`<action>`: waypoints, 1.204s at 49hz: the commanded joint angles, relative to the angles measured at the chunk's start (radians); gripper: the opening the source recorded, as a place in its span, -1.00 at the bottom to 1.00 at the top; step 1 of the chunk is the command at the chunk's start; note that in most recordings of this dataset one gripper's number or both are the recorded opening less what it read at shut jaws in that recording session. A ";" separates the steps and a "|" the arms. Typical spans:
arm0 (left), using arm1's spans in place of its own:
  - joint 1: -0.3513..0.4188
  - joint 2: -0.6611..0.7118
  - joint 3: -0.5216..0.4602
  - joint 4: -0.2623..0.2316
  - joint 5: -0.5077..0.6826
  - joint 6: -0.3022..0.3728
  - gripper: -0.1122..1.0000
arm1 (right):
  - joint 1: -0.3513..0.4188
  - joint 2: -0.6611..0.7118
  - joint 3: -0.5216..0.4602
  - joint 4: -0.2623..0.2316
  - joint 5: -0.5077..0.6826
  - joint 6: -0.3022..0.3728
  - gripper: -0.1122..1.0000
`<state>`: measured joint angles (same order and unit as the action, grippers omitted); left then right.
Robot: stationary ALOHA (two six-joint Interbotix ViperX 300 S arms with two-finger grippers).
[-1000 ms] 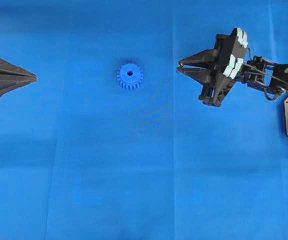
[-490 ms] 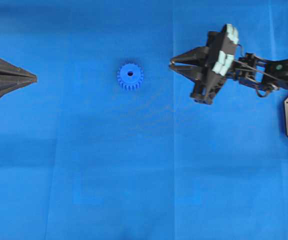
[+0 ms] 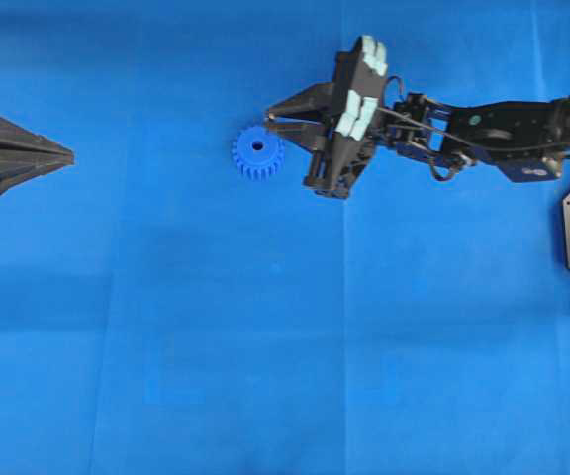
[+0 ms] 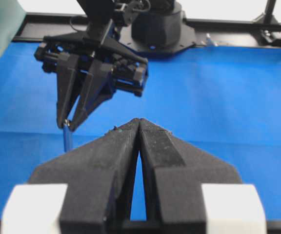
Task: Insert the shaft placed at a random location into the center hole of the small gear at another random location.
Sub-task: 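Lift the shaft and carry it left over the blue gear, then align the shaft over the gear's center hole and lower it in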
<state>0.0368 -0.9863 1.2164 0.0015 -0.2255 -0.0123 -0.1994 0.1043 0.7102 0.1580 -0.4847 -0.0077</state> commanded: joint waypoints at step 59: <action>0.006 0.005 -0.009 0.000 -0.003 -0.002 -0.79 | 0.025 0.075 -0.061 0.012 -0.003 0.008 -0.73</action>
<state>0.0399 -0.9879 1.2180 0.0015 -0.2255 -0.0123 -0.1779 0.1902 0.6642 0.1687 -0.4847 -0.0015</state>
